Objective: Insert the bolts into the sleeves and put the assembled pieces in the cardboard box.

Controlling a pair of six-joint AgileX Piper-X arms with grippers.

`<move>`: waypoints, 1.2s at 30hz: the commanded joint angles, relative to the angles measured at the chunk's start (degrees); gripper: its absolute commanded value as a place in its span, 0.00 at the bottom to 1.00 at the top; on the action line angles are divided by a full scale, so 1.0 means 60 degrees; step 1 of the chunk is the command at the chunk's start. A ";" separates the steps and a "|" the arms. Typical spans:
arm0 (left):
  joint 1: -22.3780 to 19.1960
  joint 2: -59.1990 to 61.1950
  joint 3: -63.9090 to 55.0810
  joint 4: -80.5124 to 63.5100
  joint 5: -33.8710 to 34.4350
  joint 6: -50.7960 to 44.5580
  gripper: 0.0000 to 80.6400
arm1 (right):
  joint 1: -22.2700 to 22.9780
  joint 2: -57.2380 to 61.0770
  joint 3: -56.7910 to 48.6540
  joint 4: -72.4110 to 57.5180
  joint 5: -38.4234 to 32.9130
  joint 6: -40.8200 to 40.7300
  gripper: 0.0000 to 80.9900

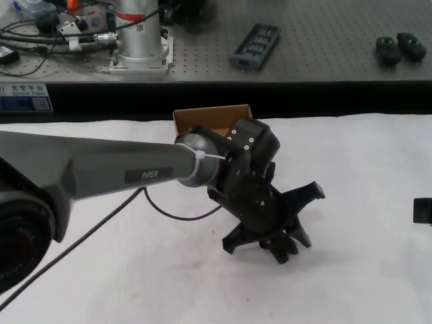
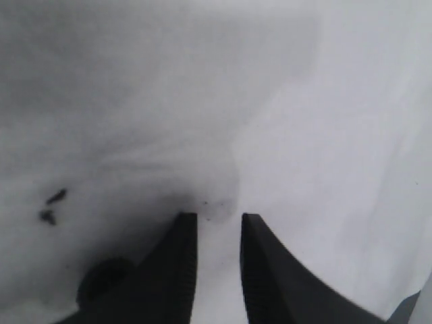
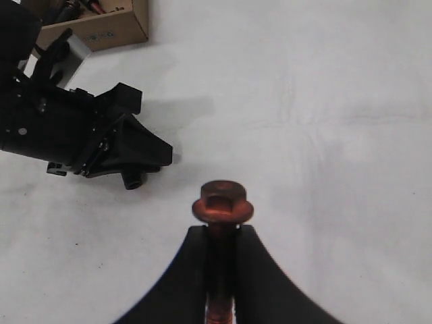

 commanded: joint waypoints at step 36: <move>0.1338 -0.2683 0.0013 0.3593 -0.0200 0.0660 0.14 | -0.0031 -0.0096 -0.0137 -0.1101 -0.0690 -0.0103 0.05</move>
